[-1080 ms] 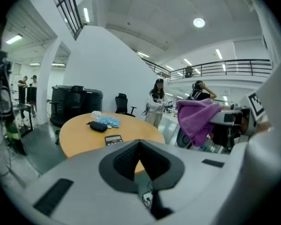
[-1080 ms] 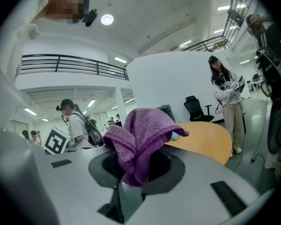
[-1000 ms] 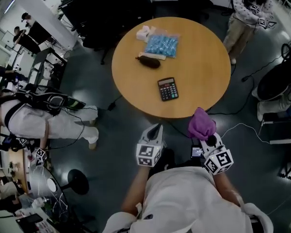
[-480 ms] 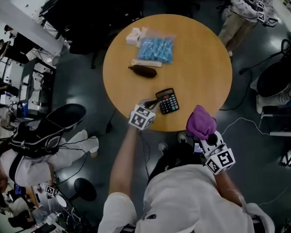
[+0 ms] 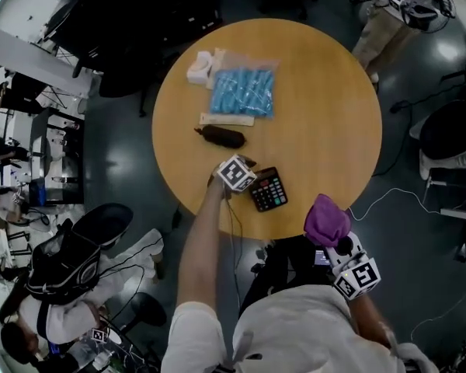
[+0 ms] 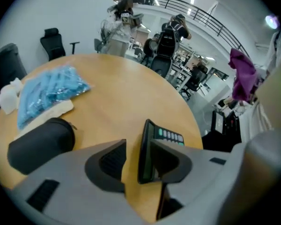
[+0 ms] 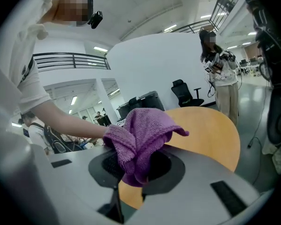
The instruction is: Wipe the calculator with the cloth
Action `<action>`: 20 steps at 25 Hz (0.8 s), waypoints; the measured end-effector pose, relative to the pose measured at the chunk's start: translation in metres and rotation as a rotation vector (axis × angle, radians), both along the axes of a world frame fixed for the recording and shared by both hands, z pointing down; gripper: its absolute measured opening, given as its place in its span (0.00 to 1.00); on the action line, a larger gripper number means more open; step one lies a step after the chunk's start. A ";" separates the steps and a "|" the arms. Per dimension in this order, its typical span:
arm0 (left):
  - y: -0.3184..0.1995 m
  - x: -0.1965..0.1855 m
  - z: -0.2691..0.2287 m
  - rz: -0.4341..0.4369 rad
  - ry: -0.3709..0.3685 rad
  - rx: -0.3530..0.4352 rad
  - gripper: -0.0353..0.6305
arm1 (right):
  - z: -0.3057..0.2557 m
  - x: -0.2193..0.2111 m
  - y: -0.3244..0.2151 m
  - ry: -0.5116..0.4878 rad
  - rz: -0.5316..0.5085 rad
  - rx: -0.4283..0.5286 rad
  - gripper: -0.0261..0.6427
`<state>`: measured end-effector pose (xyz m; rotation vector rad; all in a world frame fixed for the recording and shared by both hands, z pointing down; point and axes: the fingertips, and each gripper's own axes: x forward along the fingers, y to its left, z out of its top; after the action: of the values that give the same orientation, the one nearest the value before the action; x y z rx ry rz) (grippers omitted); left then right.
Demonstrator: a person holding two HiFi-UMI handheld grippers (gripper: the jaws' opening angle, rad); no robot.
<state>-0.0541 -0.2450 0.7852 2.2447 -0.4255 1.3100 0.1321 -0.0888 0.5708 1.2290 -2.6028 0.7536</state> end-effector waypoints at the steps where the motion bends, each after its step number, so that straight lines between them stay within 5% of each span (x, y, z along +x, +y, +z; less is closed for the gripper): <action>1: 0.002 0.003 0.008 0.038 -0.002 -0.041 0.27 | 0.004 0.003 -0.006 0.002 0.009 -0.009 0.16; 7: 0.011 0.016 0.023 0.094 0.048 -0.181 0.22 | 0.009 0.008 -0.022 0.009 0.023 -0.038 0.16; 11: 0.020 0.016 0.014 0.073 0.102 -0.188 0.17 | 0.015 0.006 -0.024 0.006 0.008 -0.043 0.16; 15: 0.041 0.006 0.010 -0.059 0.177 -0.193 0.15 | 0.015 0.002 -0.023 0.000 -0.002 -0.028 0.16; 20: 0.075 -0.013 0.001 -0.334 0.261 -0.236 0.12 | 0.005 0.001 -0.015 -0.003 0.002 -0.004 0.16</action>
<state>-0.0668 -0.1705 0.7864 2.0061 -0.4955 0.8376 0.1327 -0.1035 0.5754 1.2303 -2.6017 0.7616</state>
